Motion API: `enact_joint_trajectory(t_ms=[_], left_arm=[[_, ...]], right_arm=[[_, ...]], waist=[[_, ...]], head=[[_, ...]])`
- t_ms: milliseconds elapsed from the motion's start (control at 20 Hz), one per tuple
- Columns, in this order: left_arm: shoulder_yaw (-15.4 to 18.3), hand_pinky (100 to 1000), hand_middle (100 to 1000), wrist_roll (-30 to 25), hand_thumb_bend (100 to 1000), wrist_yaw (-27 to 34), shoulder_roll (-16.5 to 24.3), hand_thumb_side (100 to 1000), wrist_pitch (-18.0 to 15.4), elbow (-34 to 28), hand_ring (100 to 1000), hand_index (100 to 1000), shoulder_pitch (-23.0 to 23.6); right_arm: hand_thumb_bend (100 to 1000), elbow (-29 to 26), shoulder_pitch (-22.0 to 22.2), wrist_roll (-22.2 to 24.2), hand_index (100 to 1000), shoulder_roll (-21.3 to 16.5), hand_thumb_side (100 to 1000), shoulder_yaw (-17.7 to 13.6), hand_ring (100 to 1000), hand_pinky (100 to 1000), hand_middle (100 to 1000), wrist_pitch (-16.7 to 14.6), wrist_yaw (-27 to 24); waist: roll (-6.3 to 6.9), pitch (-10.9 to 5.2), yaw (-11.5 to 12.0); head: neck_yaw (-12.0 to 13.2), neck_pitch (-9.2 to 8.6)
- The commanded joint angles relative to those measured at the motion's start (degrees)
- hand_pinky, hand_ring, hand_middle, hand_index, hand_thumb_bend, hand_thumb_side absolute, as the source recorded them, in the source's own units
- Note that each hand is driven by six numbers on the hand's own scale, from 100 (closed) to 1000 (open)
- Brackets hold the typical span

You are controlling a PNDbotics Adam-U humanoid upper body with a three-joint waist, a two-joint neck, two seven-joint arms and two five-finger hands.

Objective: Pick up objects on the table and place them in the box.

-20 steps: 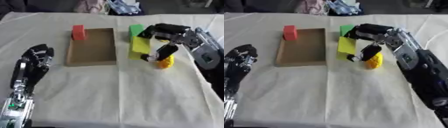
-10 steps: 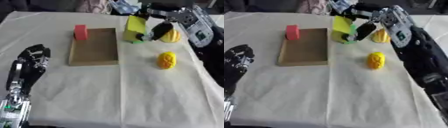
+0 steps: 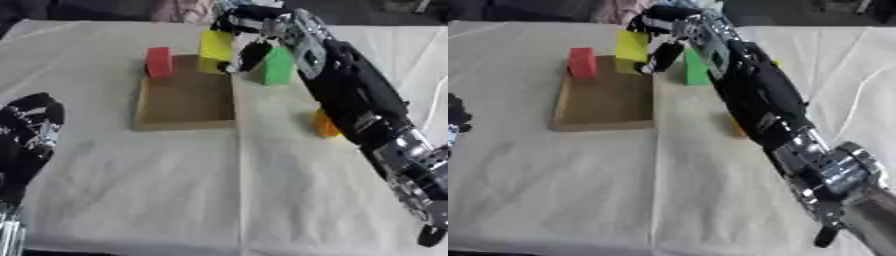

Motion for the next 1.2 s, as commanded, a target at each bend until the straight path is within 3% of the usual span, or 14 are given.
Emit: enact_joint_trajectory(t_ms=[50,400,750,1000,1050,1200], left_arm=[[-0.4,700,710,-0.5,351,0.3,0.1,486,-0.1,-1.5,682,775,-1.0],[-0.9,701,710,-1.2,350,0.5,-0.2,486,-0.1,-1.6,682,775,-1.6],[-1.0,701,710,-1.3,349,0.6,-0.2,486,-0.1,-1.6,683,776,-1.8],[-1.0,701,710,-1.3,349,0.5,-0.2,486,-0.1,-1.6,683,776,-1.9],[-1.0,701,710,-1.3,351,0.5,-0.2,489,-0.1,-1.6,683,776,-1.9],[-0.9,701,710,-1.3,351,0.5,-0.3,489,-0.1,-1.6,683,776,-1.8]], right_arm=[[165,1.7,-1.8,-2.7,852,1.6,315,-1.3,702,742,624,-0.1,3.9],[158,3.0,-1.8,-6.9,889,5.2,361,-1.3,717,742,678,-0.2,8.4],[263,3.8,-1.1,-9.1,957,6.8,481,-1.0,752,759,780,1.7,12.8],[269,4.5,-0.8,-12.0,959,7.3,486,-1.0,754,760,786,2.7,15.2],[358,4.5,-0.7,-12.3,991,7.3,555,-0.9,779,774,855,2.7,15.4],[356,3.5,-0.3,-13.8,994,7.8,572,-0.1,786,776,882,2.7,16.6]], waist=[[-0.50,0.00,0.6],[-0.56,0.24,2.4],[-0.76,0.21,3.1],[-0.79,0.19,3.2],[-0.81,0.20,3.1],[-0.86,0.22,2.9]], head=[[-1.8,-0.66],[-3.9,-0.83],[-4.4,-0.87],[-4.4,-0.90],[-4.4,-0.84],[-4.4,-0.71]])
